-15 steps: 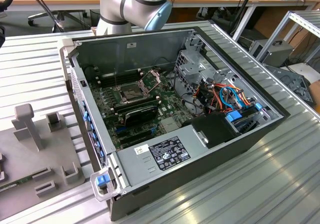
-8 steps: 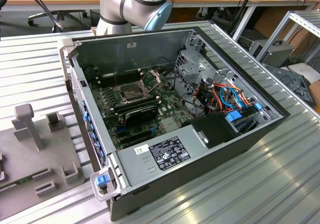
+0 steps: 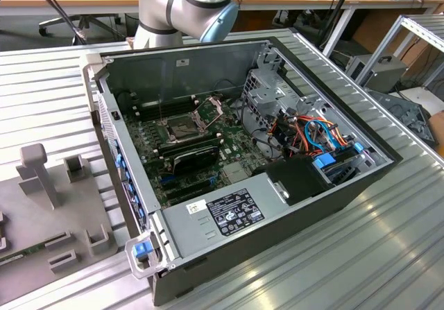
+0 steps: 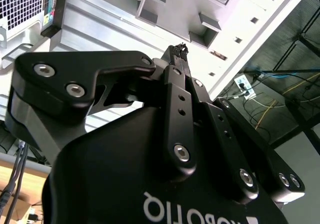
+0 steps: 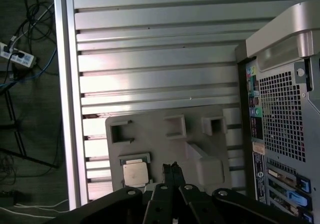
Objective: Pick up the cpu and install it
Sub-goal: 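Reach for the cpu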
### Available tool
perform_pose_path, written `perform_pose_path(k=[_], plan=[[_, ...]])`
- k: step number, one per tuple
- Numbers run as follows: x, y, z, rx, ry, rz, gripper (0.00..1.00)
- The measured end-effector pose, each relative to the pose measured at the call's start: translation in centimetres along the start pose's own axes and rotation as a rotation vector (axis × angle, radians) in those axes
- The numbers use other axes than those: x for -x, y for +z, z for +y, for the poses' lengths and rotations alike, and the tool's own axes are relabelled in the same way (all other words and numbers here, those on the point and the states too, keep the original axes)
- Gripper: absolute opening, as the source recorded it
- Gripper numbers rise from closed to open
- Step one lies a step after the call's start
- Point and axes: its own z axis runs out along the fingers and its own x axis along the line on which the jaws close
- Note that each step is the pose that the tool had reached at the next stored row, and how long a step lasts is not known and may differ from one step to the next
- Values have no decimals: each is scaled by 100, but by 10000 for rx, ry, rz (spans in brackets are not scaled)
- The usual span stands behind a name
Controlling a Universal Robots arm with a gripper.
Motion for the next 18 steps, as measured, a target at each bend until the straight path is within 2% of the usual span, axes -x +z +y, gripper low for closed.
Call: perform_pose_path(k=[18], plan=[[-136,-1,-10,0,0,0,11]])
